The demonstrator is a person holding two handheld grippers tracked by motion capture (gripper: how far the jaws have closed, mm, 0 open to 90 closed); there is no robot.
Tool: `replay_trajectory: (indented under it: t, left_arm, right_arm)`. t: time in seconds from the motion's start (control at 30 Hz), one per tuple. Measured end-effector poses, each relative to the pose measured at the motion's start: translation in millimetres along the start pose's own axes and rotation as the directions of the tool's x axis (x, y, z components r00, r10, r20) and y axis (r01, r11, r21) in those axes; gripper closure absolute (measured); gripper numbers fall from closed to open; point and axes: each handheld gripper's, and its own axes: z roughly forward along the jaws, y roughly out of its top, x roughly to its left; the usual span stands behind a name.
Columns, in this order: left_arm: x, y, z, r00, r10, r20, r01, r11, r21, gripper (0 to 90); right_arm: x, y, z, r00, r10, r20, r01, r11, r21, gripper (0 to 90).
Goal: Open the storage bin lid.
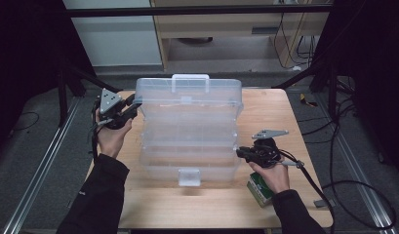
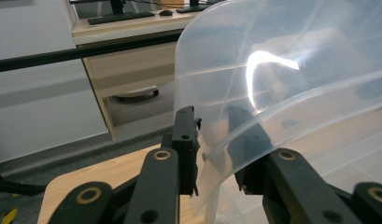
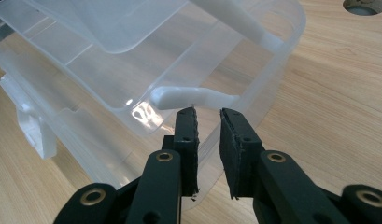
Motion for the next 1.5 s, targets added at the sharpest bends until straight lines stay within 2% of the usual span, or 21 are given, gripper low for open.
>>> replay_trajectory:
  t: [0.73,0.97,1.13,1.5]
  left_arm:
    - [4.3,13.9,22.0,0.9987,-0.011,-0.05,0.012,0.9999,0.012,76.6]
    - [6.8,17.7,30.5,0.9978,-0.029,-0.059,0.03,0.9994,0.014,77.4]
    - [6.9,20.2,35.3,0.997,-0.015,-0.076,0.017,0.9996,0.021,78.3]
    - [9.5,24.3,44.7,0.996,-0.019,-0.087,0.022,0.9991,0.035,79.5]
  right_arm:
    - [0.0,0.1,0.0,1.0,-0.003,-0.001,0.003,1.0,0.0,76.9]
    - [0.0,0.1,0.1,1.0,0.0,-0.001,0.0,1.0,0.0,76.9]
    - [0.1,0.2,0.1,1.0,0.002,-0.002,-0.002,1.0,0.001,76.9]
    - [-0.4,0.6,-0.1,1.0,-0.004,0.009,0.004,1.0,0.001,77.6]
